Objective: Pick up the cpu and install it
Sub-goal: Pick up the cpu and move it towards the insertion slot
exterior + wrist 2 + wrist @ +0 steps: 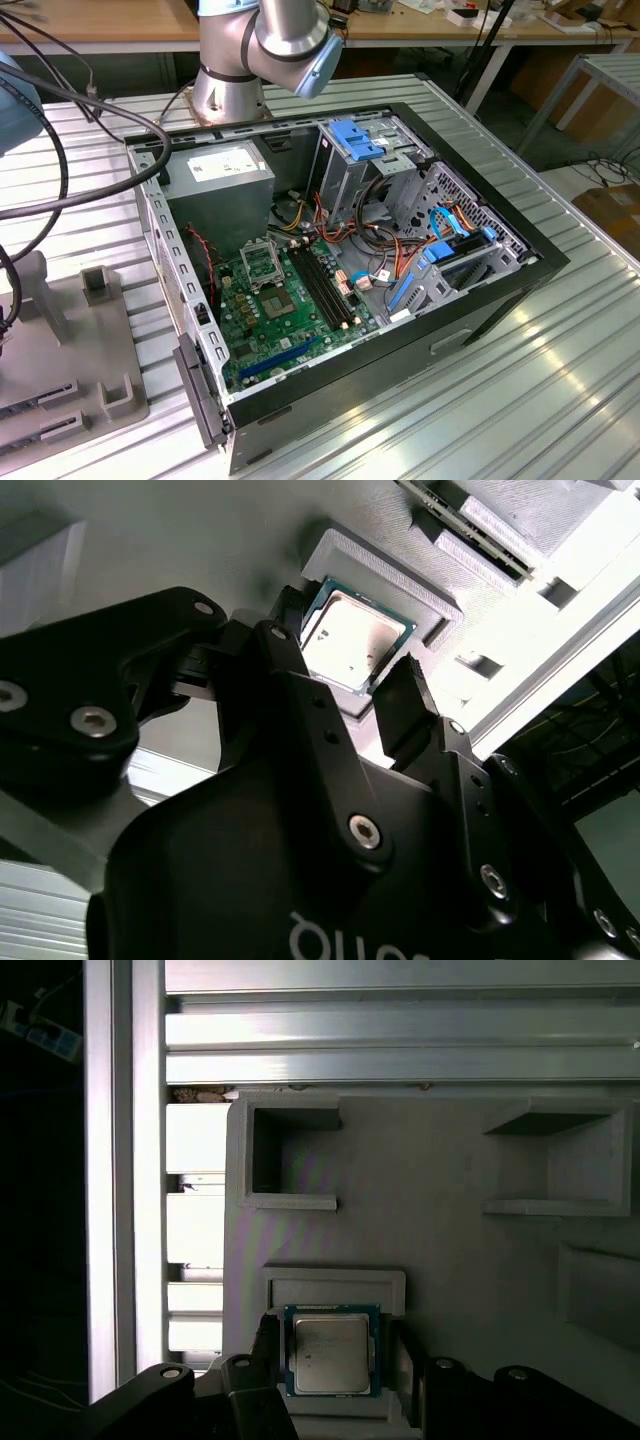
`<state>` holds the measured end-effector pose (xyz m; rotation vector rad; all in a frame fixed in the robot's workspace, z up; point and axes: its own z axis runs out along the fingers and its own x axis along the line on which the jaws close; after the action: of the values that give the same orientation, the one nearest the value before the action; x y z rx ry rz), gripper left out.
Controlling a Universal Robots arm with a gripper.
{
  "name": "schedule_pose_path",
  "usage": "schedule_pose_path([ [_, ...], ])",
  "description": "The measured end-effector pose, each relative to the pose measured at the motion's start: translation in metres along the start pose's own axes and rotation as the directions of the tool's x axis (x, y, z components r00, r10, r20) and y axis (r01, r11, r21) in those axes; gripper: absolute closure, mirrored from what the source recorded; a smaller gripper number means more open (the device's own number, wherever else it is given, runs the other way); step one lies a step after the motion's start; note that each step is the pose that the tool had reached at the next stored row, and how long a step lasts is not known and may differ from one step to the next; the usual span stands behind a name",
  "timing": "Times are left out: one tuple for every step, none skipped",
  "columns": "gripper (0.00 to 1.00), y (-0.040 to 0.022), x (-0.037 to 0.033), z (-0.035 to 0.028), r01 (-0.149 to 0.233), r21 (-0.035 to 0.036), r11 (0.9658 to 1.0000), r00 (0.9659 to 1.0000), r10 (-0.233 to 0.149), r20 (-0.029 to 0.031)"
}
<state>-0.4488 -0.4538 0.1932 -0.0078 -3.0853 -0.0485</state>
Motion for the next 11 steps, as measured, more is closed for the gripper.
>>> schedule_pose_path([
  [0.44,0.0,0.0,0.0,0.0,0.0001,1.0,1.0,0.0,-0.0001],
  [0.44,0.0,0.0,0.0,0.0,0.0,1.0,1.0,0.0,-0.0001],
  [0.44,0.0001,0.0001,0.0,0.0,0.0001,1.0,1.0,0.0,-0.0001],
  [0.44,0.0001,0.0003,-0.0001,0.0,0.0001,1.0,1.0,0.0,0.0002],
  [0.44,0.0001,0.0007,-0.0001,0.0,0.0003,1.0,1.0,0.0,0.0012],
  [0.44,0.0001,0.0009,0.0,0.0,0.0006,1.0,1.0,0.0,0.0026],
  [0.44,0.0,0.0012,0.0,0.0,0.0012,1.0,1.0,0.0,0.0044],
  [0.44,0.0,0.0024,0.0002,0.0,0.001,1.0,1.0,0.0,0.0084],
  [0.44,0.0,0.004,0.0002,0.0,0.0012,1.0,0.9999,0.0,0.012],
  [0.44,0.0,0.0042,0.0003,0.0,0.0012,1.0,0.9998,0.0,0.0184],
  [0.44,0.0,0.0043,0.0004,0.0,0.0012,1.0,0.9998,0.0,0.0186],
])
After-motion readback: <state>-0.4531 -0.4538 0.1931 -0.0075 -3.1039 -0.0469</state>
